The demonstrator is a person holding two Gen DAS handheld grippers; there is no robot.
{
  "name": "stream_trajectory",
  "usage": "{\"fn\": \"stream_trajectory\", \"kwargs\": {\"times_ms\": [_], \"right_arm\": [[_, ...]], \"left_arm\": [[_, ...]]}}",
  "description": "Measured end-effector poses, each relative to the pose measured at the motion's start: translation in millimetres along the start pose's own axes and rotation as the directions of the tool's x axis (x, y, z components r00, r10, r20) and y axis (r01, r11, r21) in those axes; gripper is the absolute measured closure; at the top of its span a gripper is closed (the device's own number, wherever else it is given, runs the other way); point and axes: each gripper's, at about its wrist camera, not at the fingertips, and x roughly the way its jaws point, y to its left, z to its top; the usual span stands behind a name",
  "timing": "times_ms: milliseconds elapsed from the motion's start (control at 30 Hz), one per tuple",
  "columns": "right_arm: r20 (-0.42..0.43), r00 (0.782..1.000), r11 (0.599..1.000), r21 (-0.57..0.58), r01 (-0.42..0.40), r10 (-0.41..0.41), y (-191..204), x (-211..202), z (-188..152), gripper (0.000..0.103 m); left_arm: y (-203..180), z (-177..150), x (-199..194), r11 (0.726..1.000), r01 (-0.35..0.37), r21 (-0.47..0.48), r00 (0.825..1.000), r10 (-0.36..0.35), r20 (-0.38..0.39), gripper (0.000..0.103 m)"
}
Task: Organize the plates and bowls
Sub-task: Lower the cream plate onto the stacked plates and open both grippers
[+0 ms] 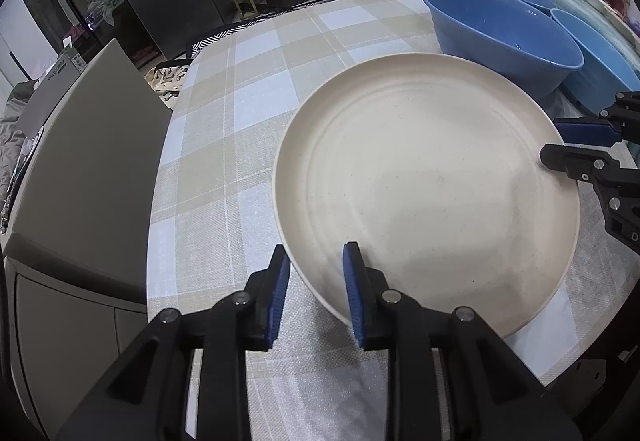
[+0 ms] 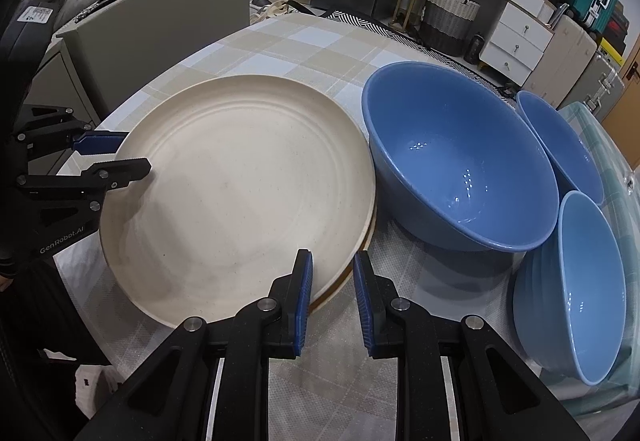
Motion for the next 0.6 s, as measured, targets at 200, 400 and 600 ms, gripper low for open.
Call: {"fn": "stream_trajectory", "kwargs": {"times_ms": [200, 400, 600], "right_arm": [[-0.013, 1.000, 1.000, -0.004, 0.002, -0.002, -0.6, 1.9, -0.1, 0.081], [-0.022, 1.000, 1.000, -0.009, 0.015, -0.015, 1.2, 6.3, -0.4, 0.081], [-0.020, 0.999, 0.999, -0.018, 0.027, -0.027, 4.8, 9.2, -1.8, 0.080]], "left_arm": [[-3.4, 0.0, 2.8, 1.000, 0.005, 0.011, 1.000, -0.005, -0.010, 0.074], [-6.6, -1.1, 4.1, 1.000, 0.000, 0.023, 1.000, 0.000, -0.011, 0.073], [-6.0, -0.2, 4.7, 1.000, 0.002, 0.021, 1.000, -0.002, -0.013, 0.070]]}}
